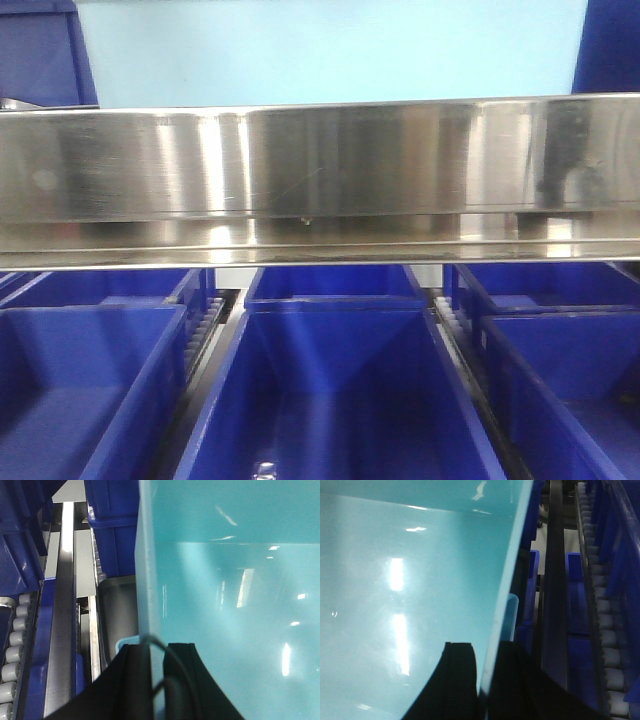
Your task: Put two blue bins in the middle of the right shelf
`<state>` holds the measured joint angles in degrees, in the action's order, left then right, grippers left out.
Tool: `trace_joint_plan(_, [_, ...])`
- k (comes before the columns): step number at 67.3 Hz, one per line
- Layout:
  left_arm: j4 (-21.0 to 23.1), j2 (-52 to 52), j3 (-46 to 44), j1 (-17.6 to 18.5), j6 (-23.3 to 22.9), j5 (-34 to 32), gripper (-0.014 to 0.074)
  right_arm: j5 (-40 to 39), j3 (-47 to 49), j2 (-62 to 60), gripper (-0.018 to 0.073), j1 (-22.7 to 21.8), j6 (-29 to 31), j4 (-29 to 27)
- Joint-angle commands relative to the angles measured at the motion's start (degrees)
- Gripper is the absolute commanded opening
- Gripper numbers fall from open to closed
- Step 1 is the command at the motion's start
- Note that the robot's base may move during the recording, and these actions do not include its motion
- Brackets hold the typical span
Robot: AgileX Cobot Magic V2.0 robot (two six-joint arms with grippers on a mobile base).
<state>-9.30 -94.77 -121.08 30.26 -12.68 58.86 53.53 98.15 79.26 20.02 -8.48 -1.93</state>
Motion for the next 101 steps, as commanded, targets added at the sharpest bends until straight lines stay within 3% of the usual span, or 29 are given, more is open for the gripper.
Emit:
trace_joint_plan(1, [2.5,0.8,-0.8,0.8,0.0,-3.4,-0.0111,-3.0,0.5,-0.5,-0.0153,0.1,1.1,-1.4])
trace_joint_plan(49, [2.5,0.8,-0.8,0.8,0.0,-3.4,-0.0111,-3.0,0.5,-0.5,-0.0153,0.1,1.1,-1.4])
trace_joint_plan(67, [4.1,0.8,-0.8,0.8,0.0,-7.2,-0.0111,-4.0,0.5,-0.5,-0.0153,0.1,1.3,-1.4])
trace_joint_plan(75, [6.2,0.7,-0.8,0.8,0.0,-4.3,-0.0111,-6.3,0.5,-0.5,-0.0153,0.0,1.5,-0.6])
trace_joint_plan(101, [5.2,-3.5,-0.7,0.8,0.0,7.4,-0.0111,-7.4,0.5,4.2,-0.0153,-1.9,1.5,0.7])
